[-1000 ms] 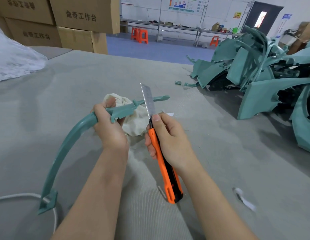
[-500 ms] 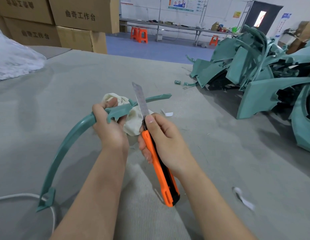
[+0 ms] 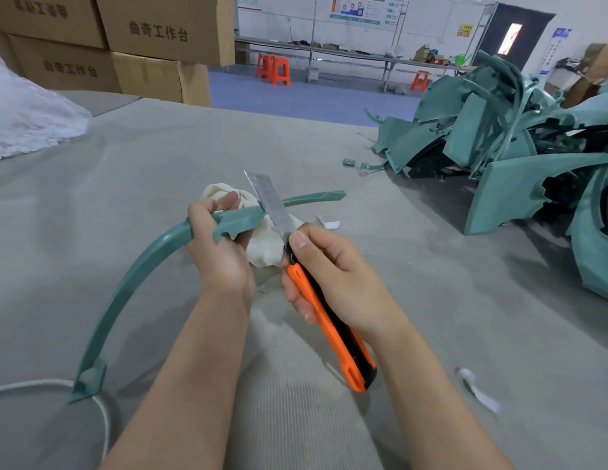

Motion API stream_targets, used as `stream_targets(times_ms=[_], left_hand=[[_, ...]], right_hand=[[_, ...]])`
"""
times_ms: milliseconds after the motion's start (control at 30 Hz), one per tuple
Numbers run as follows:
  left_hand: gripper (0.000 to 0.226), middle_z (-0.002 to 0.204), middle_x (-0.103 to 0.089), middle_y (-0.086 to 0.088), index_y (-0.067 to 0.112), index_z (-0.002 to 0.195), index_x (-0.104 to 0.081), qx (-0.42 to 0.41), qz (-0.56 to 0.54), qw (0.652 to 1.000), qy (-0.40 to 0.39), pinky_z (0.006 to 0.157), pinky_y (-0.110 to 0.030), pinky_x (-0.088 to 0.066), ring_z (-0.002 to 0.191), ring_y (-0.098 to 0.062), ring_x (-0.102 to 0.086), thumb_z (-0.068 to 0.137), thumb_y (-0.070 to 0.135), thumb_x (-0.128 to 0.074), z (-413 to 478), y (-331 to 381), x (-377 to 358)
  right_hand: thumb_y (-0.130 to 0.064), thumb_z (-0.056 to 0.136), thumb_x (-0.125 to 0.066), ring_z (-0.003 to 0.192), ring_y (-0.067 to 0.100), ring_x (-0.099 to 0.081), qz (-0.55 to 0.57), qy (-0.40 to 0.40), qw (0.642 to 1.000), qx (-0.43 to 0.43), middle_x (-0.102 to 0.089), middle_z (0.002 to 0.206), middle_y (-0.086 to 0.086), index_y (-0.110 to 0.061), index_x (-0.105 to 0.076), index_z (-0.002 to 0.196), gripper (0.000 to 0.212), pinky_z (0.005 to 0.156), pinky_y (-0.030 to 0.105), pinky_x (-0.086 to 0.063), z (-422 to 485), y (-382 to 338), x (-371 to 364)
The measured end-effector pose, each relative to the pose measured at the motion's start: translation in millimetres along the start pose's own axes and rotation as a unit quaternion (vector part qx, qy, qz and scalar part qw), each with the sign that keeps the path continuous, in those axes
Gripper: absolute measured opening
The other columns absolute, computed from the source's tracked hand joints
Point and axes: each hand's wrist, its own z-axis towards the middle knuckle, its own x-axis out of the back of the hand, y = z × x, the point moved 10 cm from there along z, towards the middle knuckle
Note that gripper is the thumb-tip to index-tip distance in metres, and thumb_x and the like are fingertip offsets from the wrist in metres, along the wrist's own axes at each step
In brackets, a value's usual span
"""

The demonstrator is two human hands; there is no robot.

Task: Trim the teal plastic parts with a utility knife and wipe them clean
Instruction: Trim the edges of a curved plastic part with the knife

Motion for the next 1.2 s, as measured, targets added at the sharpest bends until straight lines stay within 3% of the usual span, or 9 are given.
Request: stream_targets(times_ms=[133, 267, 433, 533, 667, 800, 900, 1067, 1200], left_hand=[[0.022, 0.096, -0.052, -0.007, 0.015, 0.072, -0.042, 0.014, 0.023, 0.999, -0.033, 0.071, -0.023, -0.053, 0.089, -0.017, -0.050, 0.094, 0.014, -0.037, -2, -4, -9], [0.019, 0.091, -0.048, -0.009, 0.013, 0.073, -0.040, 0.014, 0.035, 0.998, -0.053, 0.079, -0.029, -0.056, 0.088, -0.019, -0.049, 0.092, 0.012, -0.037, -4, -4, -16], [0.008, 0.098, -0.052, -0.008, 0.012, 0.095, -0.045, 0.078, 0.020, 0.997, -0.022, 0.084, -0.031, -0.057, 0.094, -0.017, -0.055, 0.096, 0.019, -0.043, -2, -18, -9], [0.009, 0.094, -0.052, -0.006, 0.012, 0.097, -0.047, 0.083, 0.024, 0.996, -0.004, 0.085, -0.031, -0.057, 0.091, -0.016, -0.055, 0.096, 0.022, -0.046, -2, -21, -6], [0.018, 0.096, -0.058, -0.003, 0.014, 0.101, -0.055, 0.098, 0.029, 0.995, 0.007, 0.071, -0.023, -0.056, 0.093, -0.016, -0.060, 0.098, 0.031, -0.050, -4, -27, -6], [0.031, 0.113, -0.063, -0.007, 0.013, 0.112, -0.059, 0.113, 0.030, 0.993, 0.019, 0.074, -0.023, -0.058, 0.111, -0.017, -0.062, 0.097, 0.039, -0.051, -8, -29, -5], [0.035, 0.126, -0.062, -0.008, 0.013, 0.118, -0.059, 0.119, 0.031, 0.992, 0.023, 0.074, -0.023, -0.058, 0.114, -0.017, -0.061, 0.097, 0.040, -0.052, -11, -31, -7], [0.027, 0.124, -0.063, -0.006, 0.017, 0.107, -0.061, 0.137, 0.030, 0.990, 0.017, 0.076, -0.023, -0.057, 0.112, -0.015, -0.062, 0.097, 0.040, -0.052, -16, -34, -9], [0.025, 0.115, -0.064, -0.006, 0.018, 0.099, -0.060, 0.151, 0.027, 0.988, 0.013, 0.078, -0.026, -0.056, 0.113, -0.018, -0.062, 0.096, 0.042, -0.052, -18, -38, -10]], right_hand=[[-0.029, 0.099, -0.042, 0.035, 0.013, -0.042, 0.022, -0.002, 1.000, 0.001, -0.055, 0.056, 0.008, -0.013, -0.049, 0.076, 0.029, 0.041, 0.022, -0.037, -1, -3, 6], [-0.025, 0.102, -0.040, 0.035, 0.012, -0.042, 0.045, 0.019, 0.999, 0.016, -0.054, 0.056, 0.009, -0.010, -0.050, 0.078, 0.030, 0.039, 0.020, -0.037, 0, -6, 11], [-0.032, 0.097, -0.043, 0.035, 0.013, -0.042, 0.074, 0.092, 0.990, 0.071, -0.056, 0.055, 0.006, -0.011, -0.050, 0.079, 0.029, 0.040, 0.019, -0.038, -3, -18, 28], [-0.029, 0.102, -0.043, 0.041, 0.015, -0.046, -0.024, 0.148, 0.984, 0.095, -0.057, 0.058, 0.005, -0.011, -0.050, 0.078, 0.031, 0.042, 0.024, -0.042, -6, -20, 36], [-0.032, 0.101, -0.044, 0.047, 0.017, -0.048, -0.161, 0.188, 0.962, 0.112, -0.056, 0.059, 0.007, -0.011, -0.049, 0.075, 0.034, 0.048, 0.035, -0.044, -7, -19, 33], [-0.034, 0.101, -0.044, 0.048, 0.026, -0.047, -0.195, 0.209, 0.951, 0.114, -0.054, 0.059, 0.009, -0.011, -0.048, 0.076, 0.035, 0.049, 0.042, -0.045, -8, -19, 37], [-0.033, 0.102, -0.044, 0.054, 0.038, -0.046, -0.225, 0.217, 0.943, 0.115, -0.052, 0.062, 0.018, -0.007, -0.048, 0.077, 0.036, 0.051, 0.051, -0.045, -7, -20, 39], [-0.032, 0.102, -0.045, 0.055, 0.039, -0.045, -0.239, 0.224, 0.937, 0.119, -0.051, 0.062, 0.020, -0.009, -0.047, 0.075, 0.035, 0.050, 0.052, -0.044, -8, -22, 40], [-0.034, 0.100, -0.044, 0.052, 0.035, -0.045, -0.235, 0.221, 0.936, 0.139, -0.052, 0.059, 0.013, -0.020, -0.048, 0.072, 0.032, 0.049, 0.049, -0.044, -9, -27, 37]])
